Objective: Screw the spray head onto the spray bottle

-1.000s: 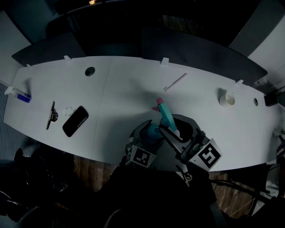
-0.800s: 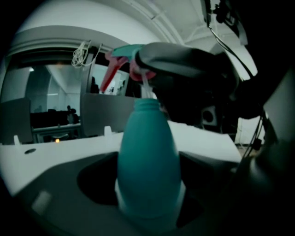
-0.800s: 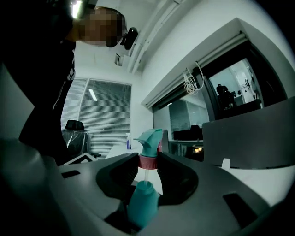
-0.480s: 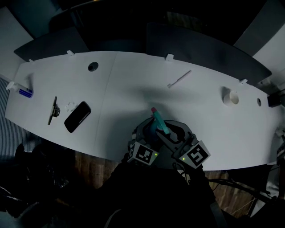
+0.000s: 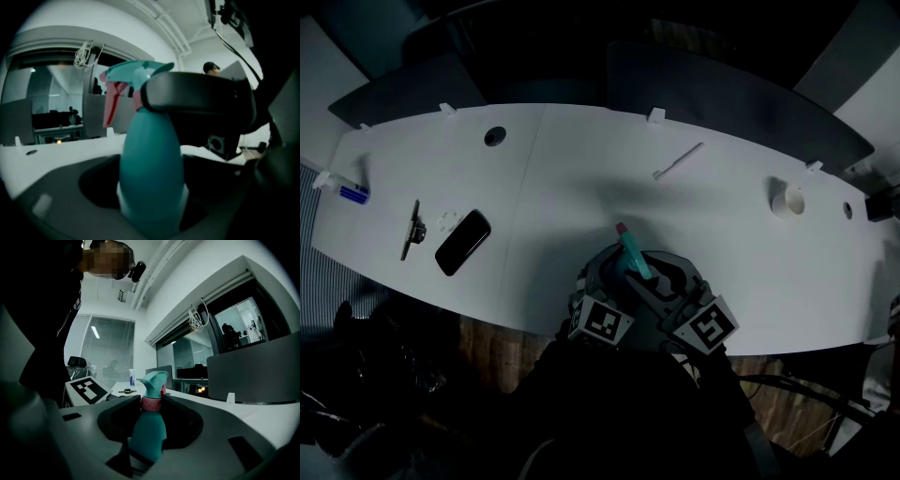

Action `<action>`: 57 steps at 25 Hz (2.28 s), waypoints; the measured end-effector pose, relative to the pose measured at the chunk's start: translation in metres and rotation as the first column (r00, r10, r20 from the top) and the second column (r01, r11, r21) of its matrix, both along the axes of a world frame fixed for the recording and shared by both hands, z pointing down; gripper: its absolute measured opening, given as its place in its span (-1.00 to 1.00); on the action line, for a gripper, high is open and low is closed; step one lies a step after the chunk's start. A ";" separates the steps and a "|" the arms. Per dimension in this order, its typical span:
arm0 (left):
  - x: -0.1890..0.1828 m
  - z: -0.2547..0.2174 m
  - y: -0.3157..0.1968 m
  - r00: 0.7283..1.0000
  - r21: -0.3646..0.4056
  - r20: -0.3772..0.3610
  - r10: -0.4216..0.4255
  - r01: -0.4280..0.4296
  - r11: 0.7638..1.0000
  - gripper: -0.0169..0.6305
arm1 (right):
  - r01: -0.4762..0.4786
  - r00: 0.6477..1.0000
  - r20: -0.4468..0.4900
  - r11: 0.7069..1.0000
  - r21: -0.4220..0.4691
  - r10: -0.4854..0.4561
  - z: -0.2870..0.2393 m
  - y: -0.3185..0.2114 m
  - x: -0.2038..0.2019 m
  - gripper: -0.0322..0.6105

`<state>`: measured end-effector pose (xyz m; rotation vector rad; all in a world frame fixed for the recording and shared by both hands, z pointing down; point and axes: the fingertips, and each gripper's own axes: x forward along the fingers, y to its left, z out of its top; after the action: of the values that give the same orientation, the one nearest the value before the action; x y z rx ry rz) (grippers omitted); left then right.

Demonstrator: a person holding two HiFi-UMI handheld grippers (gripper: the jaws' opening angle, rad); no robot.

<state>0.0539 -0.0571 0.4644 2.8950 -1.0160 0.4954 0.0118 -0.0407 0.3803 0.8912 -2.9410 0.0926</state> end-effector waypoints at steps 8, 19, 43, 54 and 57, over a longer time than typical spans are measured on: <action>-0.001 0.002 -0.002 1.000 -0.006 -0.009 -0.007 0.007 1.000 0.27 | -0.051 0.989 -0.145 0.995 -0.083 0.039 -0.011 0.002 0.003 -0.25; -0.001 0.003 -0.001 1.000 -0.024 -0.013 -0.015 0.015 1.000 0.27 | -0.106 0.965 -0.256 0.978 -0.177 0.058 -0.015 -0.015 -0.006 -0.54; 0.003 0.004 0.001 0.999 -0.044 -0.032 0.007 -0.009 0.999 0.28 | -0.047 0.997 -0.058 0.989 0.138 0.055 -0.018 0.003 0.002 -0.55; 0.005 0.004 0.000 0.997 -0.069 -0.074 0.006 -0.011 0.998 0.28 | -0.132 0.990 -0.036 0.980 0.149 0.139 -0.018 0.005 0.006 -0.55; 0.005 0.004 0.000 0.997 -0.070 -0.077 0.007 -0.012 0.998 0.29 | -0.152 0.988 0.009 0.974 0.169 0.153 -0.017 0.006 0.008 -0.55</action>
<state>0.0588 -0.0574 0.4683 2.8346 -0.9554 0.4080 0.0200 -0.0349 0.3631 1.1374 -2.9063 -0.1544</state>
